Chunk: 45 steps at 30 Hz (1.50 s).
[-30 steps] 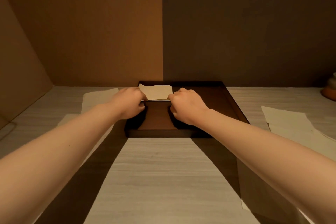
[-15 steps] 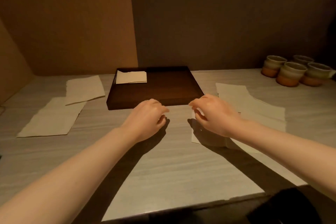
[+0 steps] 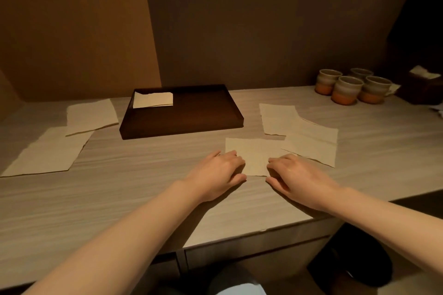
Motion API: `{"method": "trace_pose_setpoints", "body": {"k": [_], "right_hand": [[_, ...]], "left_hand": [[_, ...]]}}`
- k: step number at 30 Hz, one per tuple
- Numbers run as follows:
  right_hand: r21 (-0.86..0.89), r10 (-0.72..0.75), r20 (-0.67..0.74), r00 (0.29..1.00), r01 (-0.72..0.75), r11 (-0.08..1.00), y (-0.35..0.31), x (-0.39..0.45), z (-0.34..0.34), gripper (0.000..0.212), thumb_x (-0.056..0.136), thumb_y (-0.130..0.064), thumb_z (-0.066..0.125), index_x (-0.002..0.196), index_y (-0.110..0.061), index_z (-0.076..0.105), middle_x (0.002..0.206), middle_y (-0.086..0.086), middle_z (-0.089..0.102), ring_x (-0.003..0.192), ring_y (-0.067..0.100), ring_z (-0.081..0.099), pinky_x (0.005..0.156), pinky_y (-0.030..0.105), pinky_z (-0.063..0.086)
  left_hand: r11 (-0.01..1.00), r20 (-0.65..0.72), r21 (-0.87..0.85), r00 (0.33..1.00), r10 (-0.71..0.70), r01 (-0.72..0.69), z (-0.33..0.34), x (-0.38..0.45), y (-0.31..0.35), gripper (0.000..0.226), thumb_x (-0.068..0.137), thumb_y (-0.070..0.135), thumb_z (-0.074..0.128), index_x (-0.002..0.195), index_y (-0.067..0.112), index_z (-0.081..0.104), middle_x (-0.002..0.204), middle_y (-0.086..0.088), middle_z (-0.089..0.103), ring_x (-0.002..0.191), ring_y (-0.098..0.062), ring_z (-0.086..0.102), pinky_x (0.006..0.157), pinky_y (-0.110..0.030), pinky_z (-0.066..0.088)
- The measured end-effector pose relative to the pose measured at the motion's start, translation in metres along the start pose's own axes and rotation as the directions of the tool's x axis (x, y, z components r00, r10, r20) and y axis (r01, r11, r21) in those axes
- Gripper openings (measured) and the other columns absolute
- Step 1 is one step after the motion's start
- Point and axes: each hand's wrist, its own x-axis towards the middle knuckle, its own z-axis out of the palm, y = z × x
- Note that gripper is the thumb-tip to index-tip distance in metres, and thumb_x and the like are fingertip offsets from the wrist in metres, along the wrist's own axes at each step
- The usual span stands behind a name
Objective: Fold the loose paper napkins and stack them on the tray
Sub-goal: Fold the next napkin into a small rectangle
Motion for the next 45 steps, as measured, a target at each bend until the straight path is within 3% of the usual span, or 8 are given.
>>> {"method": "trace_pose_setpoints", "body": {"k": [6, 14, 20, 28, 33, 36, 39, 45], "right_hand": [[-0.007, -0.109, -0.099, 0.989, 0.109, 0.994, -0.004, 0.001, 0.012, 0.015, 0.094, -0.018, 0.058, 0.102, -0.014, 0.07, 0.104, 0.003, 0.073, 0.096, 0.023, 0.063, 0.068, 0.038, 0.056], [0.066, -0.081, -0.191, 0.978, 0.095, 0.993, -0.028, 0.007, -0.01, 0.005, 0.089, -0.016, 0.063, 0.09, -0.015, 0.068, 0.08, 0.0, 0.067, 0.077, 0.021, 0.06, 0.061, 0.033, 0.048], [0.073, -0.085, -0.23, 0.969, 0.104, 0.992, -0.04, 0.01, -0.022, 0.019, 0.081, -0.003, 0.069, 0.093, -0.016, 0.062, 0.082, 0.0, 0.066, 0.074, 0.021, 0.056, 0.06, 0.033, 0.048], [0.269, -0.017, -0.119, 0.993, 0.049, 0.962, -0.041, 0.012, -0.016, 0.016, 0.089, -0.016, 0.061, 0.105, -0.021, 0.061, 0.101, -0.008, 0.057, 0.097, 0.013, 0.05, 0.081, 0.029, 0.048], [0.327, -0.125, -0.122, 0.985, 0.158, 0.932, -0.075, 0.012, -0.023, 0.039, 0.091, -0.048, 0.056, 0.123, -0.025, 0.055, 0.114, -0.014, 0.049, 0.108, 0.005, 0.043, 0.089, 0.021, 0.039], [0.269, -0.178, -0.185, 0.966, 0.225, 0.937, -0.09, 0.016, -0.028, 0.029, 0.093, -0.037, 0.058, 0.118, -0.024, 0.058, 0.113, -0.009, 0.057, 0.102, 0.008, 0.05, 0.084, 0.024, 0.046], [0.396, -0.158, -0.22, 0.963, 0.236, 0.887, -0.101, 0.019, -0.039, 0.014, 0.094, -0.029, 0.059, 0.106, -0.023, 0.064, 0.097, -0.012, 0.06, 0.09, 0.006, 0.054, 0.078, 0.028, 0.052], [0.608, -0.118, -0.161, 0.98, 0.192, 0.771, -0.121, 0.025, -0.053, 0.019, 0.089, -0.028, 0.066, 0.108, -0.024, 0.067, 0.094, -0.015, 0.063, 0.087, 0.001, 0.058, 0.078, 0.021, 0.051]], "left_hand": [[1.0, -0.037, 0.021, 0.999, -0.002, 0.002, -0.005, -0.015, 0.0, 0.047, 0.096, 0.049, 0.042, 0.131, 0.02, 0.049, 0.116, 0.0, 0.057, 0.103, -0.018, 0.051, 0.091, -0.033, 0.044], [0.997, -0.133, 0.07, 0.991, -0.02, 0.029, -0.007, -0.034, 0.006, 0.056, 0.09, 0.061, 0.043, 0.13, 0.023, 0.048, 0.112, 0.004, 0.055, 0.103, -0.014, 0.048, 0.09, -0.027, 0.038], [0.999, -0.226, 0.032, 0.974, -0.018, 0.026, -0.011, -0.059, -0.006, 0.024, 0.097, 0.023, 0.048, 0.119, 0.021, 0.058, 0.103, 0.003, 0.058, 0.092, -0.012, 0.049, 0.074, -0.021, 0.038], [0.986, -0.177, -0.104, 0.974, -0.144, 0.127, -0.033, -0.1, -0.03, 0.015, 0.093, 0.021, 0.055, 0.1, 0.019, 0.068, 0.093, 0.007, 0.056, 0.083, -0.008, 0.052, 0.072, -0.025, 0.049], [0.989, -0.213, -0.12, 0.971, -0.107, 0.083, -0.05, -0.117, -0.026, 0.014, 0.09, 0.025, 0.059, 0.098, 0.018, 0.069, 0.092, 0.008, 0.056, 0.083, -0.007, 0.053, 0.071, -0.029, 0.052], [0.984, -0.25, -0.168, 0.963, -0.105, 0.063, -0.06, -0.124, -0.023, 0.02, 0.088, 0.03, 0.056, 0.097, 0.02, 0.07, 0.092, 0.011, 0.056, 0.084, -0.004, 0.053, 0.068, -0.021, 0.049], [0.968, -0.29, -0.244, 0.948, -0.129, 0.057, -0.069, -0.132, -0.022, 0.026, 0.085, 0.037, 0.052, 0.09, 0.018, 0.07, 0.089, 0.01, 0.056, 0.082, -0.005, 0.054, 0.065, -0.02, 0.046], [0.949, -0.39, -0.314, 0.908, -0.151, 0.023, -0.085, -0.141, -0.017, 0.022, 0.084, 0.037, 0.058, 0.084, 0.019, 0.071, 0.08, 0.008, 0.06, 0.076, -0.009, 0.055, 0.061, -0.015, 0.042]]}}
